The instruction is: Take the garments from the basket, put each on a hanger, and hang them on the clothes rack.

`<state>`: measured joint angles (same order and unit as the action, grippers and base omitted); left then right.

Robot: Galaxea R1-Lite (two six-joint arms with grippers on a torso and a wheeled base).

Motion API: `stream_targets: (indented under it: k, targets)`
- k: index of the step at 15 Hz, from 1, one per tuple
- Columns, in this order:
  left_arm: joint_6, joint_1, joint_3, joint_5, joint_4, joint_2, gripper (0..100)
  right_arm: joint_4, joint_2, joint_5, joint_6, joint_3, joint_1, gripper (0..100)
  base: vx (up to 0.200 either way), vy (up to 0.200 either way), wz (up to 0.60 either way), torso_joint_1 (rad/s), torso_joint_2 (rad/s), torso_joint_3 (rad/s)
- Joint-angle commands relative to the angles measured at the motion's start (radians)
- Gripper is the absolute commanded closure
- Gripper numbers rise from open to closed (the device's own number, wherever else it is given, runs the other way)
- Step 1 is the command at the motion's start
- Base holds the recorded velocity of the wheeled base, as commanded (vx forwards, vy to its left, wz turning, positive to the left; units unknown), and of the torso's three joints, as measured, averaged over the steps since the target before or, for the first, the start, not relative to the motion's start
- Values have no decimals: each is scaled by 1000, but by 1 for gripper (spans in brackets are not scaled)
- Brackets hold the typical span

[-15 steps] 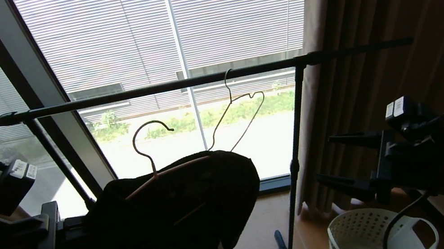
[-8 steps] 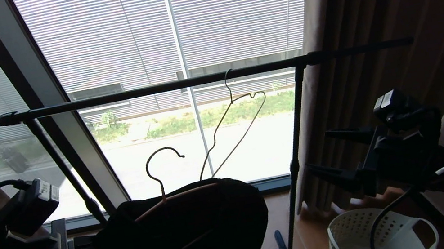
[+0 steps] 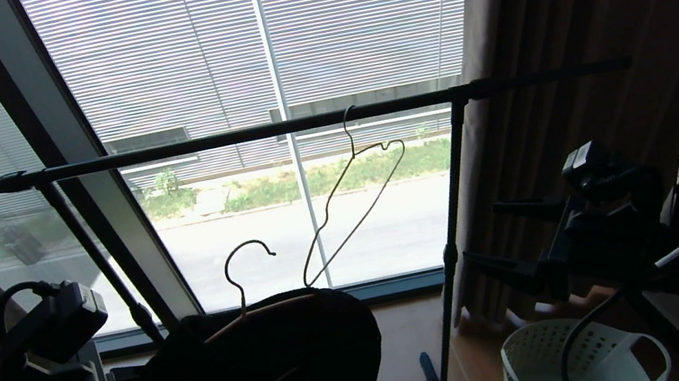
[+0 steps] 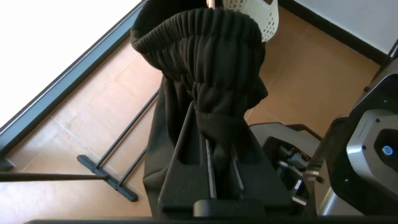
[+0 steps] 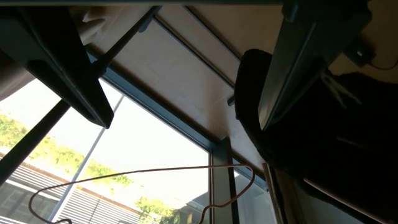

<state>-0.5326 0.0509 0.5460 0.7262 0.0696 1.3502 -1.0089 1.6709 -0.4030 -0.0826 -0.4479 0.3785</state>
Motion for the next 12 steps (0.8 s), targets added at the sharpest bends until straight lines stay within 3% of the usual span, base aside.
stream_targets:
  k: [1,3,5,11,12]
  targets:
    - [-1,-19,5,-2,-8,1,100,0,4,0,0,0,0,0,0,0,0,0,0,0]
    - [-72,-48,11,-33,-59,6,100,-2,15,0,0,-2,0,0,0,0,0,0,0,0]
    - [-95,-51,11,-128,-63,18,100,-2,23,1,1,-5,0,0,0,0,0,0,0,0]
    - [-89,-52,32,-226,-54,55,100,-2,26,3,1,-8,0,0,0,0,0,0,0,0]
    - [-27,-52,78,-257,-47,87,100,-2,27,3,1,-8,0,0,0,0,0,0,0,0]
